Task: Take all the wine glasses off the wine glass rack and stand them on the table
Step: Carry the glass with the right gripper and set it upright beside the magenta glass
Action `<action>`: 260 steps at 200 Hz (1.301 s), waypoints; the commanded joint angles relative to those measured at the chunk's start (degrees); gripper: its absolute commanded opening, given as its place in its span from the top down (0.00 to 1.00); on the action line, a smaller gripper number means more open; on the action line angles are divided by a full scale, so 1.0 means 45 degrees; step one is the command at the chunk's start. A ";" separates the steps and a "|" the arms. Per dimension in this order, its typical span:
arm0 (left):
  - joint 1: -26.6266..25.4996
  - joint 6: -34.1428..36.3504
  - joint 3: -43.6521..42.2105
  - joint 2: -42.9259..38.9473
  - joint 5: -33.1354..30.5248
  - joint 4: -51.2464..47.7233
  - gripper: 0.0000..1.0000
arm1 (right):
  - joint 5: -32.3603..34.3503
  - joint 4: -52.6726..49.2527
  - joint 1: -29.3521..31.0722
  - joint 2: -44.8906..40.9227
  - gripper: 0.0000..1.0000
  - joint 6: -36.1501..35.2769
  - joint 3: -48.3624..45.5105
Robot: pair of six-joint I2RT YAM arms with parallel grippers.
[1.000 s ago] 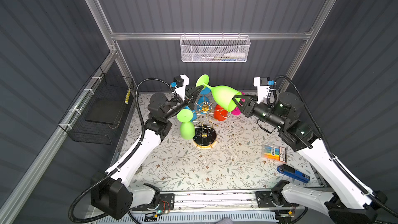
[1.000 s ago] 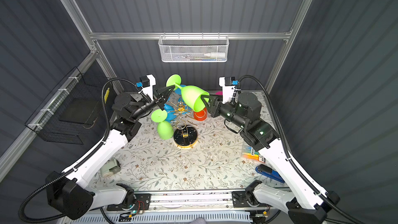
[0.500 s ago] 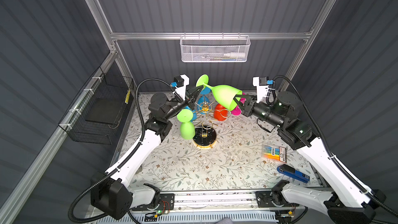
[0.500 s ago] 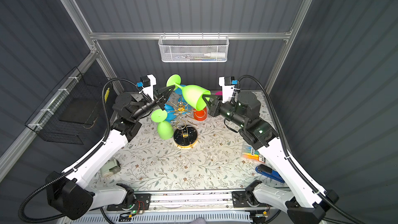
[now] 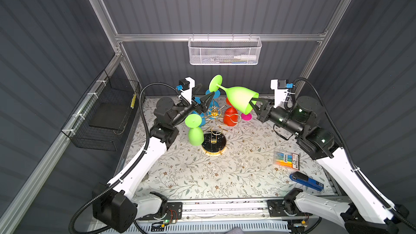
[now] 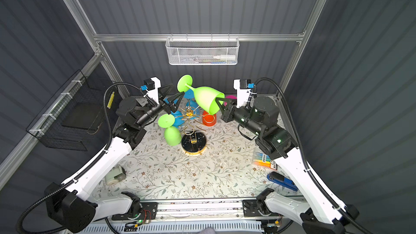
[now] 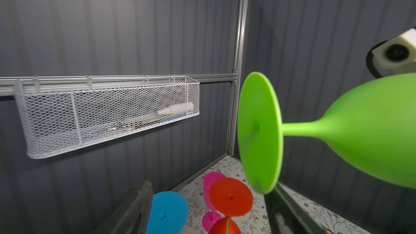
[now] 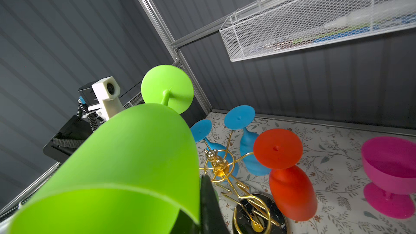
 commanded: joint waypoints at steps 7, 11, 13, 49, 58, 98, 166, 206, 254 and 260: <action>0.0045 0.1764 -0.0376 -0.0970 -0.1667 -0.0547 0.08 | 0.1357 -0.1267 -0.0372 -0.1049 1.00 -0.0858 0.0555; 0.0045 0.2032 -0.0421 -0.1077 -0.1922 -0.0598 0.07 | 0.1581 -0.1497 -0.0405 -0.1184 1.00 -0.0966 0.0594; 0.0065 0.2156 -0.0436 -0.1136 -0.2060 -0.0655 0.06 | 0.1685 -0.1687 -0.0415 -0.1236 1.00 -0.1028 0.0615; 0.0349 0.3648 0.0074 -0.1551 -0.3979 -0.2532 0.00 | 0.4116 -0.4620 -0.0655 -0.2449 1.00 -0.1649 0.0820; 0.0561 0.3651 0.0134 -0.1563 -0.4246 -0.2873 0.00 | 0.4714 -0.5360 -0.0690 -0.2722 1.00 -0.1680 0.0880; 0.2169 0.2213 -0.1180 -0.2354 -0.5286 -0.1948 0.00 | 0.6926 -0.9159 -0.0726 -0.3233 1.00 -0.1147 0.1503; 0.2565 0.1346 -0.3624 -0.3125 -0.7974 -0.0514 0.00 | 0.8603 -1.2598 -0.0923 -0.0959 1.00 -0.1508 0.1944; 0.2649 0.1388 -0.4526 -0.3298 -0.8425 -0.0140 0.00 | 0.6451 -1.1939 -0.2438 0.0921 1.00 -0.2741 0.1949; 0.2663 0.1513 -0.4741 -0.3454 -0.8487 -0.0143 0.00 | 0.4326 -1.0248 -0.4308 0.3736 1.00 -0.3554 0.1948; 0.2663 0.1486 -0.4791 -0.3473 -0.8493 -0.0123 0.00 | 0.4191 -1.0026 -0.4489 0.4090 1.00 -0.3639 0.2045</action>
